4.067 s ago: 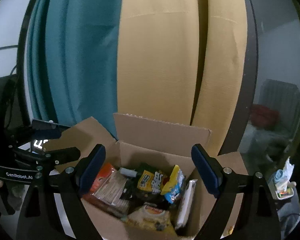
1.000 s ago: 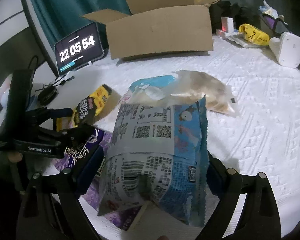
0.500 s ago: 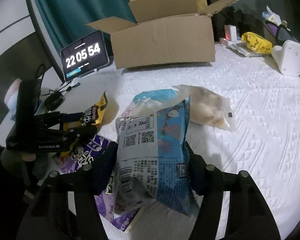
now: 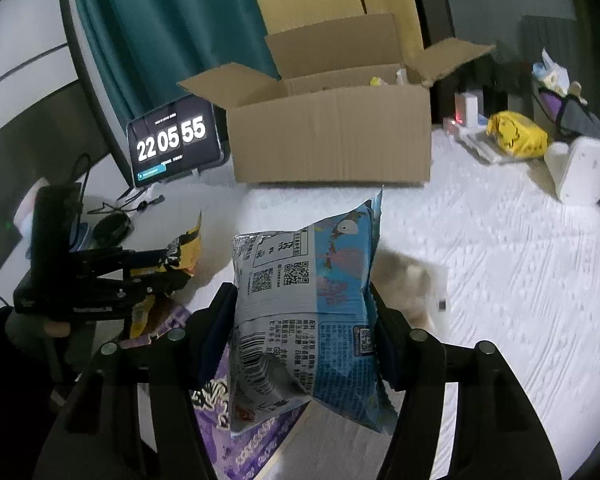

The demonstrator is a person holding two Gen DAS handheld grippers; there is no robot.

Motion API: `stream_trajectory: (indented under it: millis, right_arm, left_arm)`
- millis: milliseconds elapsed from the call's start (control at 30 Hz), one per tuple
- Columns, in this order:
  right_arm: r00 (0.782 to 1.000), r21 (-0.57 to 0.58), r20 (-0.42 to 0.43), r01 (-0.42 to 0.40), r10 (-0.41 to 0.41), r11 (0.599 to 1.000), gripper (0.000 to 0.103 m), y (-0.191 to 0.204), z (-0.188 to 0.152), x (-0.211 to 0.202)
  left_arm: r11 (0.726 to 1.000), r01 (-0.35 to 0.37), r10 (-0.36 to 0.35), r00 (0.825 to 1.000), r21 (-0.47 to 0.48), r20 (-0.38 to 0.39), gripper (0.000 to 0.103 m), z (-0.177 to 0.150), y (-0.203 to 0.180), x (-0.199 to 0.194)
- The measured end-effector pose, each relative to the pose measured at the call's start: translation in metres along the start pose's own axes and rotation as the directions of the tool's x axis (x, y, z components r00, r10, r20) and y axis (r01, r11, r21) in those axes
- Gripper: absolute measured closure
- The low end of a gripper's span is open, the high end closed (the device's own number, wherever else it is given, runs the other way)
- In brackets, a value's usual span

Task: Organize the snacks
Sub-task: 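Grasp the large blue-white printed bag with the right gripper while the left grasps the yellow bag, then carry the yellow bag and blue-white bag up over the cardboard box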

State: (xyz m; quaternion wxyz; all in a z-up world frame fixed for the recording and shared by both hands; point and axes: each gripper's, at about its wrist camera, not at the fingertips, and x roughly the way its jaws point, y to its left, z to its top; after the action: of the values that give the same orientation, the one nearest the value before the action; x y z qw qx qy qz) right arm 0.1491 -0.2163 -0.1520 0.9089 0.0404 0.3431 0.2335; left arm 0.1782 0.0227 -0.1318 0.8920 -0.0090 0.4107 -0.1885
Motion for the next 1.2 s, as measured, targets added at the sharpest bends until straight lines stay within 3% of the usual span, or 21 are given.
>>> stream_trajectory:
  millis: [833, 1200]
  right_arm:
    - [0.999, -0.033, 0.048, 0.02, -0.019, 0.999, 0.038, -0.026, 0.097, 0.025]
    - [0.997, -0.051, 0.079, 0.014, -0.01, 0.999, 0.038, -0.038, 0.135, 0.041]
  left_arm:
    - [1.0, -0.022, 0.022, 0.989, -0.004, 0.148, 0.042, 0.095, 0.016, -0.015]
    - [0.999, -0.045, 0.042, 0.975, 0.009, 0.22, 0.042, 0.141, 0.023, -0.017]
